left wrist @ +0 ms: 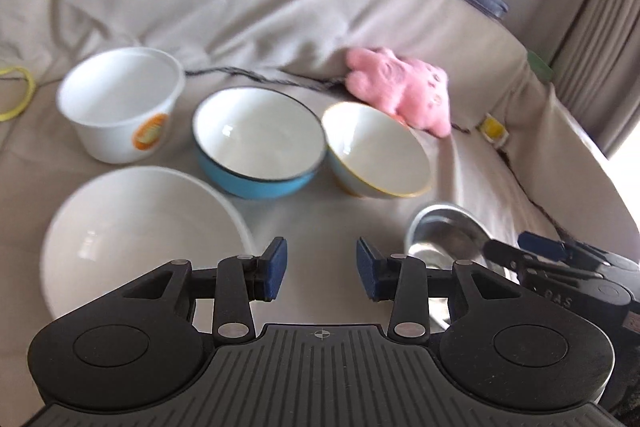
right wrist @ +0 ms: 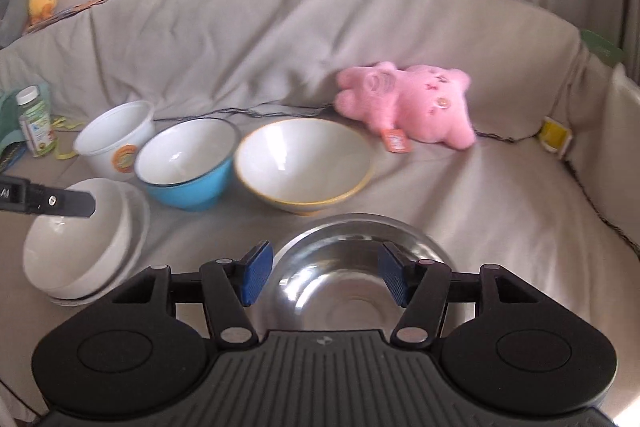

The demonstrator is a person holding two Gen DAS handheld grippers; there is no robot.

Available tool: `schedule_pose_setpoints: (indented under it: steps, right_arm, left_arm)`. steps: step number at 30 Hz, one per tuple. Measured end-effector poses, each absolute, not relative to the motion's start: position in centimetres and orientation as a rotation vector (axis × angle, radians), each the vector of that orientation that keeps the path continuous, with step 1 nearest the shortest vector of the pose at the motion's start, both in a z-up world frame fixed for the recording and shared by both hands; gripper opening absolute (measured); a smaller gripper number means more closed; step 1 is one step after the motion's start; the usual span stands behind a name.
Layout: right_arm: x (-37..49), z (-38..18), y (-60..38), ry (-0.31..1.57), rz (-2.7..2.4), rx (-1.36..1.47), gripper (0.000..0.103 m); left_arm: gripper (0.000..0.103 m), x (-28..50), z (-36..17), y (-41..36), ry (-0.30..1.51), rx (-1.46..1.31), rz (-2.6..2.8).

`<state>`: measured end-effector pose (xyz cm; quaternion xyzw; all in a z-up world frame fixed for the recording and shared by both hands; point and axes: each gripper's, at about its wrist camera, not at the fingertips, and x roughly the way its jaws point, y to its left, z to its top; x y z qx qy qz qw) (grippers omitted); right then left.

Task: Organize plates and bowls
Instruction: 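Grasp the rim of the steel bowl with the left gripper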

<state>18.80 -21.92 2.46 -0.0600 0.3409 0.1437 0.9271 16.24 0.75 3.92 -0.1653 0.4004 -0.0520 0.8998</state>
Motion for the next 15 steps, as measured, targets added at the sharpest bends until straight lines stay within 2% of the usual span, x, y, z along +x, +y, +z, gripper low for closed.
schedule_pose_setpoints:
  steps: [6,15]
  right_arm:
    - [21.1,-0.1,-28.3,0.714,0.189,-0.016,0.059]
    - [24.3,-5.0,-32.5,0.798,0.167,0.239,0.059]
  left_arm:
    - [0.042,19.6,2.0,-6.2,0.871,-0.249,-0.125]
    - [0.042,22.4,-1.9,-10.9,0.949,-0.173,-0.12]
